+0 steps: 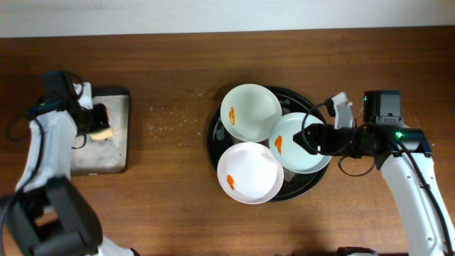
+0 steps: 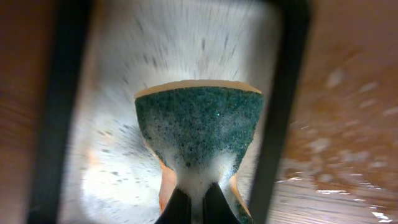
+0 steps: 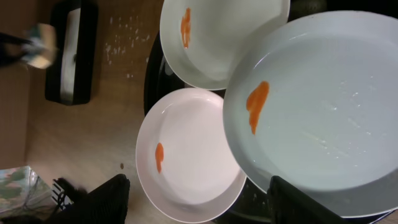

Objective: Clean dirty plates on tray and stack at the side
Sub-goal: 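Lift the sponge with the left gripper and move it toward the plates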

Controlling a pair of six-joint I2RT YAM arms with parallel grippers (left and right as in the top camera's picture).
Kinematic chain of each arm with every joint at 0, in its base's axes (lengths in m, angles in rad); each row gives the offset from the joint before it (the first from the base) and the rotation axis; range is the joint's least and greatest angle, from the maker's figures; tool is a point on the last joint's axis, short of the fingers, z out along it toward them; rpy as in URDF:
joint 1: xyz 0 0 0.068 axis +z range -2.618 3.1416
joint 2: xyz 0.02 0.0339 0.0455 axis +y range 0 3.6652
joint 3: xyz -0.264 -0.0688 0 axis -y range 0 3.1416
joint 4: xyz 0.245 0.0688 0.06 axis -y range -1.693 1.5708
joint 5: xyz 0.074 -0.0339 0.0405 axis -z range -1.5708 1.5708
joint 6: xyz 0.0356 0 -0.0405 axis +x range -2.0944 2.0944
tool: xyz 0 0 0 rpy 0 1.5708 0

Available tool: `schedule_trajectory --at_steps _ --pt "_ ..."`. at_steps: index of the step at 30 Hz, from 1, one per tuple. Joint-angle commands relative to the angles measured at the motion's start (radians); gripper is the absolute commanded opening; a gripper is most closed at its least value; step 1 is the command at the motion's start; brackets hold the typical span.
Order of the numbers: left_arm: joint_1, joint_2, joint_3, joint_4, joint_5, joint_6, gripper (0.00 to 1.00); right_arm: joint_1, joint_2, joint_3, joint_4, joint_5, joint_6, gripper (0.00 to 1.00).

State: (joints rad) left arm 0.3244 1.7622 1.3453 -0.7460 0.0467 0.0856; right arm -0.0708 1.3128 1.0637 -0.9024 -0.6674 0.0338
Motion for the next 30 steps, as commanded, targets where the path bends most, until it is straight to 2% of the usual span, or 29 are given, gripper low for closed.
schedule_trajectory --at_steps 1,5,9,10,12,16,21,24,27,28,29,30 --pt "-0.001 -0.065 0.026 0.004 -0.061 -0.03 0.0 0.006 -0.005 0.013 0.002 0.006 0.001 0.72" --pt "-0.009 -0.043 0.026 -0.008 0.029 -0.032 0.0 0.006 -0.005 0.013 0.002 0.01 0.0 0.73" --pt "-0.013 -0.073 0.026 -0.003 0.018 -0.032 0.0 0.006 -0.005 0.013 -0.002 0.01 0.001 0.73" --pt "-0.018 -0.076 0.026 -0.006 0.072 -0.032 0.0 0.006 -0.005 0.013 -0.002 0.01 0.001 0.73" --pt "-0.043 -0.095 0.026 -0.007 0.166 -0.032 0.0 0.006 -0.005 0.013 0.009 0.01 0.001 0.73" --pt "-0.124 -0.144 0.027 -0.011 0.165 -0.018 0.0 0.006 -0.005 0.013 -0.003 0.07 0.013 0.72" --pt "-0.32 -0.207 0.028 0.005 0.175 -0.031 0.0 0.003 -0.001 0.013 0.006 0.256 0.2 0.73" --pt "-0.507 -0.2 0.028 0.077 0.174 -0.071 0.0 -0.029 0.033 0.013 0.004 0.317 0.272 0.73" --pt "-0.62 -0.172 0.028 0.151 0.175 -0.124 0.0 -0.076 0.106 0.013 0.002 0.297 0.261 0.73" --pt "-0.654 -0.152 0.028 0.174 0.175 -0.142 0.0 -0.084 0.136 0.013 0.011 0.248 0.219 0.73" --pt "-0.688 -0.125 0.028 0.202 0.175 -0.146 0.0 -0.087 0.176 0.013 0.034 0.128 0.09 0.73" --pt "-0.722 -0.093 0.028 0.238 0.175 -0.146 0.0 -0.086 0.209 0.013 0.06 0.075 0.063 0.73"
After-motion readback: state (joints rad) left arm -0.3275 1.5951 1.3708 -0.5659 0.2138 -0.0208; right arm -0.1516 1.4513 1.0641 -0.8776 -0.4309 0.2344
